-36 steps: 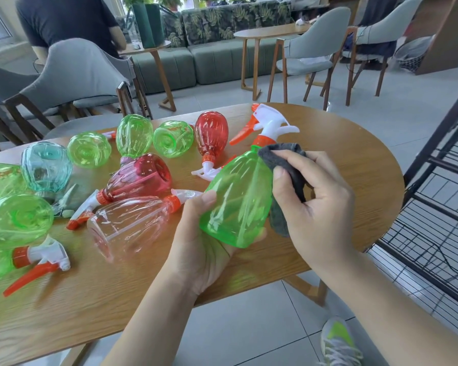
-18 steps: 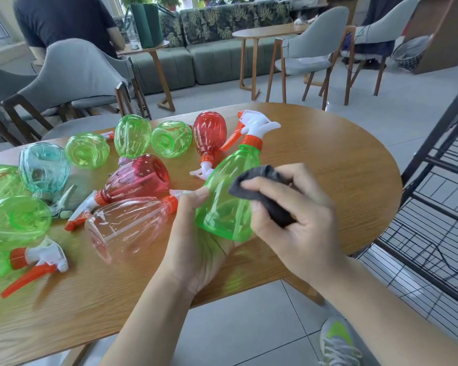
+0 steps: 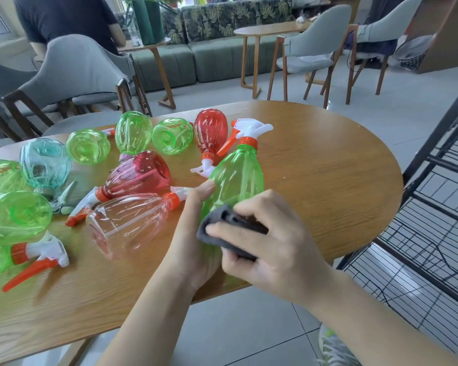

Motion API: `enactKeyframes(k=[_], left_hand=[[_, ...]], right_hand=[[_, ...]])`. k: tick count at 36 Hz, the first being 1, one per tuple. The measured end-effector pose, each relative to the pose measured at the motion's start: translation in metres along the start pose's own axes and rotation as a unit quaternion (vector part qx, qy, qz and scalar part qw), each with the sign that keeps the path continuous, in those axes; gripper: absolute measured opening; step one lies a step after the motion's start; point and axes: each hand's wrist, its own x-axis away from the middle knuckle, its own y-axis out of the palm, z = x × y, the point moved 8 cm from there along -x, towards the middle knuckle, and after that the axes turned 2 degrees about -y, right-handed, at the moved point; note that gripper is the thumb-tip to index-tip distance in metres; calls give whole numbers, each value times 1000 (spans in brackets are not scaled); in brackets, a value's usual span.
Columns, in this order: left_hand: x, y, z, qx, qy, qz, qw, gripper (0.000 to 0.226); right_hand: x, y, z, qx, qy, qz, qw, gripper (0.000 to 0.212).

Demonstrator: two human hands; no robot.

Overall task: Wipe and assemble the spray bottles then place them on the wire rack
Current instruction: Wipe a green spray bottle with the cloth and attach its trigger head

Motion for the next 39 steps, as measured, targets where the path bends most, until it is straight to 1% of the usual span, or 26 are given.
enactKeyframes(k=[2,3,5,7,9,11,13,16,17,19,21,23,26,31,33,35,36,39], left_hand=[[12,11,16,-1,23,-8,1000,50],[8,7,14,4,29,21,999,50],[7,12,12,-22,13,14,1000,51],[8,12,13,-9,11,21,1000,51],[8,18,15,10,10,0,1000,53],[8,18,12,16,-4,-1,1000,53],[7,19,16,18,2,1,1000,50],[4,13,23,4,42,34,999,72],[4,11,24,-1,50,41,998,75],[4,11,23,1,51,42,998,72],[4,12,20,8,42,25,999,66],[4,14,18,13,39,13,999,58],[4,13,18,23,33,15,999,51],[3,16,21,10,48,2,999,67],[3,17,20,10,43,-2,999,62],[3,19,18,12,33,-6,999,56],[3,19,16,15,26,-7,1000,56],[4,19,14,27,12,3,1000,50]], right_hand=[[1,4,-4,29,-21,-6,999,22],[1,4,-4,37,-25,-5,999,22],[-1,1,-2,46,-29,2,998,22],[-2,-2,-2,48,-32,6,998,23],[-3,-4,0,43,-25,6,999,24],[-4,-6,2,36,-13,9,999,23],[-5,-10,8,23,7,21,999,21],[-7,-21,24,8,56,50,997,20],[-7,-24,31,5,75,59,995,21],[-6,-29,48,-4,125,72,990,22],[-3,-32,66,-9,180,86,980,25],[0,-33,76,-21,217,88,972,27],[0,-31,72,-32,211,77,974,27],[-2,-27,56,-66,161,69,982,23],[-3,-29,58,-49,148,68,985,23],[-2,-32,65,-28,161,74,984,23],[0,-33,70,-23,176,79,981,24],[3,-33,77,-32,210,86,973,26]])
